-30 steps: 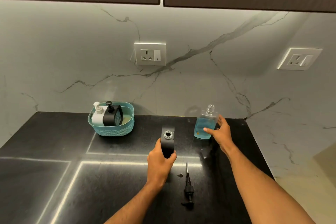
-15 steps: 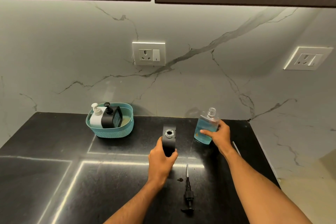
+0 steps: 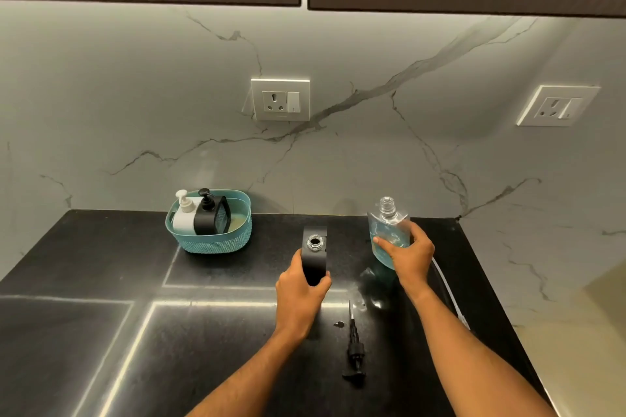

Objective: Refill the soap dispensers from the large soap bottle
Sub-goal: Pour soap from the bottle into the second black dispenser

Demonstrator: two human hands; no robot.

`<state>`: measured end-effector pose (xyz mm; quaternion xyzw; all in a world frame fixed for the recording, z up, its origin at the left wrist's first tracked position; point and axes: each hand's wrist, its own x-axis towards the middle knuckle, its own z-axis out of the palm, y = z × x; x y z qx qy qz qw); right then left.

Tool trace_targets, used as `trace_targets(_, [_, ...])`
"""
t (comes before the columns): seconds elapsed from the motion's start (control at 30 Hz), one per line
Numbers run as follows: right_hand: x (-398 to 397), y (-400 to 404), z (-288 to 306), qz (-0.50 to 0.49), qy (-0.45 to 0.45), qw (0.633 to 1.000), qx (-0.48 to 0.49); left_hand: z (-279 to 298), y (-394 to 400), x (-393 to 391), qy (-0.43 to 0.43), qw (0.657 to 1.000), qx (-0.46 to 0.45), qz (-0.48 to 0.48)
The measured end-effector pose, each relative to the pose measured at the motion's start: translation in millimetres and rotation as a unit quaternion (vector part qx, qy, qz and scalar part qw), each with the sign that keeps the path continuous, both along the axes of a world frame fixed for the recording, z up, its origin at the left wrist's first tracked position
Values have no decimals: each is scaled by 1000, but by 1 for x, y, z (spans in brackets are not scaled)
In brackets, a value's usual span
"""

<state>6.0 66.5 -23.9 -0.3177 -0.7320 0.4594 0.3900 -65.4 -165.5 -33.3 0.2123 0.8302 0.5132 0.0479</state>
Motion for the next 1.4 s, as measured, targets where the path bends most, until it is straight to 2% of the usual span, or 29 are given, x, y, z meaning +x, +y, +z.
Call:
trace_targets(0.27, [26, -37, 26, -33, 25, 995, 95, 13, -22, 15, 28, 999, 4, -21])
trace_targets(0.53, [49, -73, 41, 7, 25, 982, 187, 16, -41, 25, 26, 999, 11, -39])
trace_targets(0.73, [64, -90, 34, -2, -18, 973, 229, 20, -52, 34, 28, 998, 13, -53])
trace_targets(1.03, [75, -110, 46, -9, -81, 937, 340, 28, -63, 42, 40, 998, -7, -56])
trace_targets(1.4, [81, -117, 55, 7, -128, 918, 377, 33, -59, 58, 39, 998, -7, -58])
